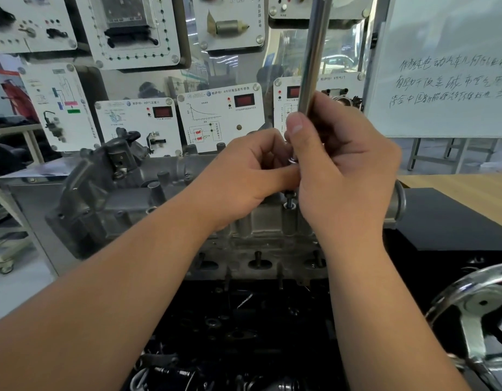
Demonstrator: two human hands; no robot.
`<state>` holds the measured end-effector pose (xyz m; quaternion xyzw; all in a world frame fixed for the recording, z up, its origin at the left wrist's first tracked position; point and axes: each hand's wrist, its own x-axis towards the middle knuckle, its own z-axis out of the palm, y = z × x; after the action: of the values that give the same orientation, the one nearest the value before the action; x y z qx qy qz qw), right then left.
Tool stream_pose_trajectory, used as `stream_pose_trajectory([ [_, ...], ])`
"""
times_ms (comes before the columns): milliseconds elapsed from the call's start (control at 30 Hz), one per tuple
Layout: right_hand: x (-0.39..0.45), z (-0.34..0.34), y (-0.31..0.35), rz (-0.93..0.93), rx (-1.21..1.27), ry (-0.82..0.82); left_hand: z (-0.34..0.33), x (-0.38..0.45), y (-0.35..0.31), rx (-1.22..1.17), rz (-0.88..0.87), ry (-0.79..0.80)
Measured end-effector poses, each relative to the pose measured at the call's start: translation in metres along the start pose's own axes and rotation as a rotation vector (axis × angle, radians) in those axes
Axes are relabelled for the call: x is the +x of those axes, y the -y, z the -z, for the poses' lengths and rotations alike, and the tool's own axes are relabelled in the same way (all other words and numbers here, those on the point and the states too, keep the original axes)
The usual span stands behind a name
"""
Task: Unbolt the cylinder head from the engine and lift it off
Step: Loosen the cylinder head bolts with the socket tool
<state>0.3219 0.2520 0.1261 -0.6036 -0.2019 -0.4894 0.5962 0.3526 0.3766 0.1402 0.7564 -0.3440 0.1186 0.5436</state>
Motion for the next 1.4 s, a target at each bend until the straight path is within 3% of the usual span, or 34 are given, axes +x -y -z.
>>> stream_pose_trajectory([
  [400, 0.003, 0.003, 0.004, -0.015, 0.013, 0.083, 0.0, -0.003, -0.005, -0.02, 0.044, 0.015],
  [667, -0.003, -0.002, 0.001, -0.02, 0.045, -0.013, 0.0, -0.001, -0.002, -0.018, 0.042, -0.048],
  [867, -0.003, -0.001, 0.003, 0.015, 0.021, 0.025, 0.001, -0.005, -0.006, -0.089, 0.053, 0.046],
  [1400, 0.001, 0.001, 0.007, -0.023, -0.037, 0.155, -0.002, -0.004, -0.008, 0.056, 0.014, -0.009],
])
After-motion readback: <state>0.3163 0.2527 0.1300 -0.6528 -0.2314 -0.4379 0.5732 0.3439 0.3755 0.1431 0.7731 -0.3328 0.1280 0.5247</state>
